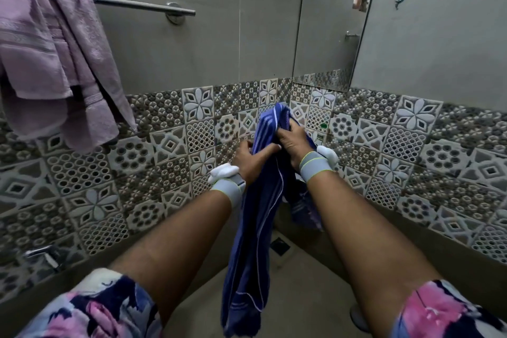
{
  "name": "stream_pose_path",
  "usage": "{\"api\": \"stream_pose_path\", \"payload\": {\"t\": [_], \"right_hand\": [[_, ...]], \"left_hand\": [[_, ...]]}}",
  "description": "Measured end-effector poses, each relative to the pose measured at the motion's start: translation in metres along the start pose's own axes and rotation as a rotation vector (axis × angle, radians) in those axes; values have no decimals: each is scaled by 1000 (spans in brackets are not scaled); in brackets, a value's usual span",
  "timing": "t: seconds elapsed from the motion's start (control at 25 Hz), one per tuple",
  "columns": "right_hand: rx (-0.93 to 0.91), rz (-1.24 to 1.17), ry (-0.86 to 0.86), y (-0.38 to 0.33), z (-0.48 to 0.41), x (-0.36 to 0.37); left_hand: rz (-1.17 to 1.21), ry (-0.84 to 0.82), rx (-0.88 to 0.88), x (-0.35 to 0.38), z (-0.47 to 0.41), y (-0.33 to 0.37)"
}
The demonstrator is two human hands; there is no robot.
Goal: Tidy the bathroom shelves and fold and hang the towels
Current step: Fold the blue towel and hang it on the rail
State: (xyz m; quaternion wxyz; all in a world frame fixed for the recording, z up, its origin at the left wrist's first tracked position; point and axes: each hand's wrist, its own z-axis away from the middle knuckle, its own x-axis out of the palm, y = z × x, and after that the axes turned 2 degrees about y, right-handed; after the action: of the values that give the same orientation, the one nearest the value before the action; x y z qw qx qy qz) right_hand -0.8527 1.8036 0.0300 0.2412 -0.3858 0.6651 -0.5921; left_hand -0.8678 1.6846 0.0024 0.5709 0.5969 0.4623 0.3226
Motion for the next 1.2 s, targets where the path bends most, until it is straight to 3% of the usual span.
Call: {"api": "stream_pose_path", "payload": {"t": [0.08,0.16,0.28,0.4,0.52,0.56,0.68,0.76,0.92,0.96,1.12,1.2], "right_hand": [[66,-22,-59,7,-3,-4],[87,-6,-119,12,-3,-11],[95,-34,-100,25,2,-24],[227,-117,-193,43,23,-36],[368,39,-398,61,43,-45],[382,84,-390,65,46,-46],[343,-3,-134,68,38,-46],[278,-168,-71,61,30,-41],[246,-270,-216,52,26,-29],[236,-246,-242,51,27,-29],[173,-91,-172,56,21,-39],[150,-6,-133,58,14,-47]], "left_hand": [[-91,-225,-87,-3,-4,-12],[-259,-180,-89,-8,-10,-16],[-222,-90,-100,-12,-17,-11],[82,-72,-140,-14,-30,2],[377,-44,-242,-17,-41,9],[479,-34,-244,-19,-41,12],[658,-75,-274,-26,-41,8],[506,-155,-348,-27,-38,-6],[26,-515,-486,-21,-11,-21],[-31,-492,-460,-18,-9,-23],[-13,-128,-122,-18,-22,-31],[10,10,-64,-23,-32,-37]]}}
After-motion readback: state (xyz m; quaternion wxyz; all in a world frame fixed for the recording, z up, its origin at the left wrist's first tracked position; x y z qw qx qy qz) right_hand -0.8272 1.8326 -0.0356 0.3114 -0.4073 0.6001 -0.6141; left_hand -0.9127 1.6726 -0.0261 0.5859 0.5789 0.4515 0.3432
